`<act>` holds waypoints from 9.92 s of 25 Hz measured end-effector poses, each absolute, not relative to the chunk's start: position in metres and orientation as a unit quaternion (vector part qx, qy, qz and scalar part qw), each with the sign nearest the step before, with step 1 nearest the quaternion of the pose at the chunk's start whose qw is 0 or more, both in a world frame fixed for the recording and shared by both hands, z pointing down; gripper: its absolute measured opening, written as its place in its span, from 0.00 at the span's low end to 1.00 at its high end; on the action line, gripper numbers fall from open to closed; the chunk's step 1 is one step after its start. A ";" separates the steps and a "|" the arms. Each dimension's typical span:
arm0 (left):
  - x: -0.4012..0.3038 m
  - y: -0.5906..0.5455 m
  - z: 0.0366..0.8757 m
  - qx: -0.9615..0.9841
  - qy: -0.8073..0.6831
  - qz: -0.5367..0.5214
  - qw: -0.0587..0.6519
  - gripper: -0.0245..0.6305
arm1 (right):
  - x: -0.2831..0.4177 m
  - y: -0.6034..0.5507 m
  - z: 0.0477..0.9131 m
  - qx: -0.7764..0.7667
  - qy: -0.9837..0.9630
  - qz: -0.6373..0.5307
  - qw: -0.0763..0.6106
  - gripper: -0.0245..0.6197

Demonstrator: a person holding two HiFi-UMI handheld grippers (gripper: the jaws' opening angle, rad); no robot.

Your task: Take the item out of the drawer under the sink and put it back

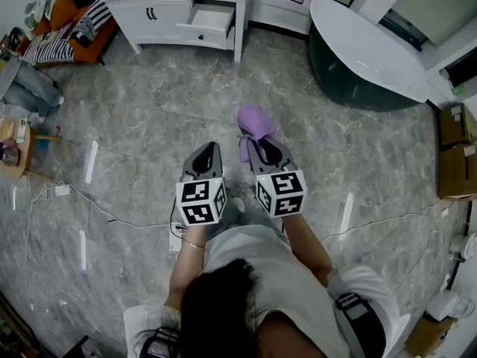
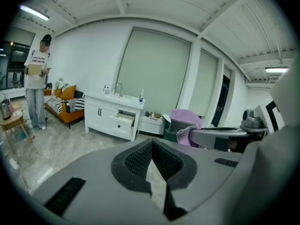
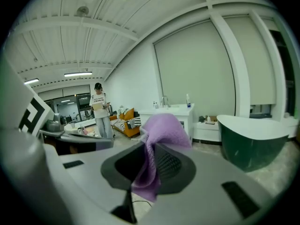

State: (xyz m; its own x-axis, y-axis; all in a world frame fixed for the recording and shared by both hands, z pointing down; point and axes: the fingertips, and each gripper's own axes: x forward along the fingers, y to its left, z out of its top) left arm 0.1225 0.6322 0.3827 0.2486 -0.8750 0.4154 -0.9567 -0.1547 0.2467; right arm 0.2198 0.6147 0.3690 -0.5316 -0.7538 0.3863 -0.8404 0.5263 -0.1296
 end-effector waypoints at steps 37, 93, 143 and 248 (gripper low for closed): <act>0.053 0.448 0.394 0.775 -0.579 0.085 0.238 0.04 | 0.132 0.441 0.374 0.476 -0.855 0.123 0.165 0.15; 0.022 0.176 0.405 0.751 -0.609 0.104 0.234 0.05 | 0.095 0.170 0.394 0.432 -0.871 0.155 0.177 0.15; -0.008 -0.039 0.448 0.724 -0.625 0.123 0.264 0.04 | 0.068 -0.045 0.438 0.393 -0.877 0.175 0.216 0.15; -0.095 -0.234 0.739 0.683 -0.547 0.196 0.442 0.05 | -0.044 -0.223 0.772 0.333 -0.794 0.363 0.357 0.47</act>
State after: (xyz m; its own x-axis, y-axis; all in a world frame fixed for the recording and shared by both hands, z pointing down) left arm -0.0951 -0.2336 0.7389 0.3234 -0.5736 0.7526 -0.9212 -0.0090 0.3890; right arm -0.0436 -0.2228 0.7722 -0.5242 -0.2697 0.8078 -0.7872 0.5153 -0.3388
